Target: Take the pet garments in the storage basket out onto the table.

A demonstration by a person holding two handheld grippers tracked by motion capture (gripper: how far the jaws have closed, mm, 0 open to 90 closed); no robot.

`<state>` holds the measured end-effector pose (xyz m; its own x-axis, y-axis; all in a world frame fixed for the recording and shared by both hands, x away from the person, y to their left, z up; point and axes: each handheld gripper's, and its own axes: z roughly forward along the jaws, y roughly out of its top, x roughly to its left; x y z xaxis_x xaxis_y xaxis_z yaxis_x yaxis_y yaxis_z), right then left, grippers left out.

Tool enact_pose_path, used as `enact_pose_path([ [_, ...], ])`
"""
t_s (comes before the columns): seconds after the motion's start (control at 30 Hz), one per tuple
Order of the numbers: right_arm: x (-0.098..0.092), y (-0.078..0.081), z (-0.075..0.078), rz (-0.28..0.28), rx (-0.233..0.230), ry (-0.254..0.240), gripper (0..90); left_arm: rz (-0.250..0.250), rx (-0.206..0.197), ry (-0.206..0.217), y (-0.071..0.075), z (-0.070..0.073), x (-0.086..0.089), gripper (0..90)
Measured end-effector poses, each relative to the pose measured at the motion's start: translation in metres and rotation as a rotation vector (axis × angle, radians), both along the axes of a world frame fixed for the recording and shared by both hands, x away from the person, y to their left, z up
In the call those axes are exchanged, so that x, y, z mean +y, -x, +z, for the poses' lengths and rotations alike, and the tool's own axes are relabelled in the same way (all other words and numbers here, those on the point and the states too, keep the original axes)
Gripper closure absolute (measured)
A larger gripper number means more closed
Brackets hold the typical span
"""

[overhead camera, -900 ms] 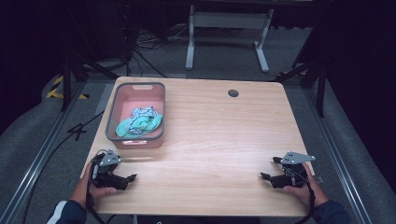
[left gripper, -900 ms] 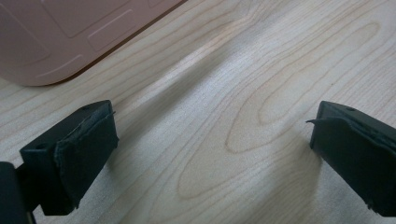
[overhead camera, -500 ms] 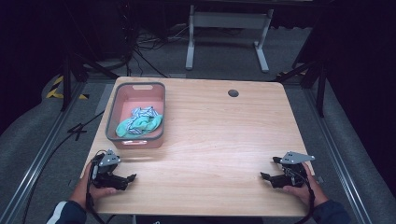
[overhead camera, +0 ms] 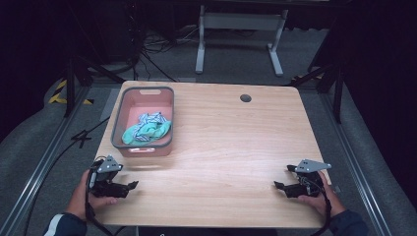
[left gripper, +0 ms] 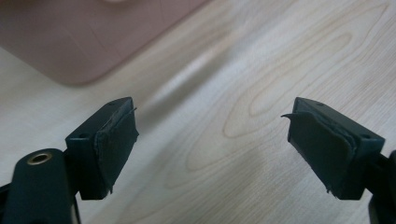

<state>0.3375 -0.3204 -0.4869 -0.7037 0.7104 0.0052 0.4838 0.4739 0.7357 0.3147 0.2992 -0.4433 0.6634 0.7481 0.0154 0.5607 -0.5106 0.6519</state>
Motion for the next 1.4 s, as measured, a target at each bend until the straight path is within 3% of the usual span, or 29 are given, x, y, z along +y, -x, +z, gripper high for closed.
enact_pose_path([
  [0.03,0.000,0.000,0.000,0.000,0.000,0.000,15.1,0.000,0.000,0.000,0.000,0.000,0.000,16.3],
  [0.1,0.000,0.000,0.000,0.000,-0.001,0.001,15.1,-0.015,-0.021,0.032,0.000,0.016,0.001,16.3],
  [0.13,0.000,0.000,0.000,0.000,-0.002,0.000,15.1,-0.021,-0.053,0.037,0.000,0.030,0.001,16.2],
  [0.17,0.000,0.000,0.000,0.000,-0.002,0.000,15.1,-0.021,-0.053,0.037,0.000,0.030,0.001,16.2],
  [0.33,0.000,0.000,0.000,-0.001,0.000,0.001,15.1,-0.031,-0.077,0.029,-0.015,0.070,-0.004,15.7],
  [0.43,0.000,0.000,0.000,-0.001,-0.001,0.000,15.1,-0.063,-0.050,-0.052,-0.035,0.089,-0.015,16.1],
  [0.53,0.000,0.000,0.000,-0.001,-0.001,0.000,15.1,-0.064,-0.031,-0.071,-0.046,0.094,-0.021,17.6],
  [0.57,0.000,0.000,0.000,-0.001,-0.001,0.000,15.1,-0.077,-0.007,-0.089,-0.060,0.097,-0.026,18.5],
  [0.6,0.000,0.000,0.000,-0.001,-0.001,0.000,15.1,-0.077,-0.007,-0.089,-0.060,0.097,-0.026,19.3],
  [0.63,0.000,0.000,0.000,-0.001,-0.001,0.000,15.1,-0.082,0.024,-0.119,-0.072,0.098,-0.030,19.3],
  [0.7,0.000,0.000,0.000,0.000,0.000,0.001,15.1,-0.075,0.050,-0.139,-0.086,0.098,-0.034,19.4],
  [0.93,0.000,0.000,0.000,0.000,0.000,0.000,15.2,-0.072,0.123,-0.179,-0.128,0.091,-0.048,19.2],
  [1.13,0.000,0.001,0.000,-0.003,0.000,-0.001,15.1,-0.081,0.195,-0.226,-0.163,0.069,-0.065,19.4],
  [1.27,-0.001,0.001,0.000,-0.005,0.002,-0.001,15.2,-0.077,0.231,-0.262,-0.174,0.057,-0.073,19.4],
  [1.4,-0.001,0.001,0.000,-0.007,0.001,0.000,15.2,-0.053,0.314,-0.314,-0.193,0.042,-0.079,19.9],
])
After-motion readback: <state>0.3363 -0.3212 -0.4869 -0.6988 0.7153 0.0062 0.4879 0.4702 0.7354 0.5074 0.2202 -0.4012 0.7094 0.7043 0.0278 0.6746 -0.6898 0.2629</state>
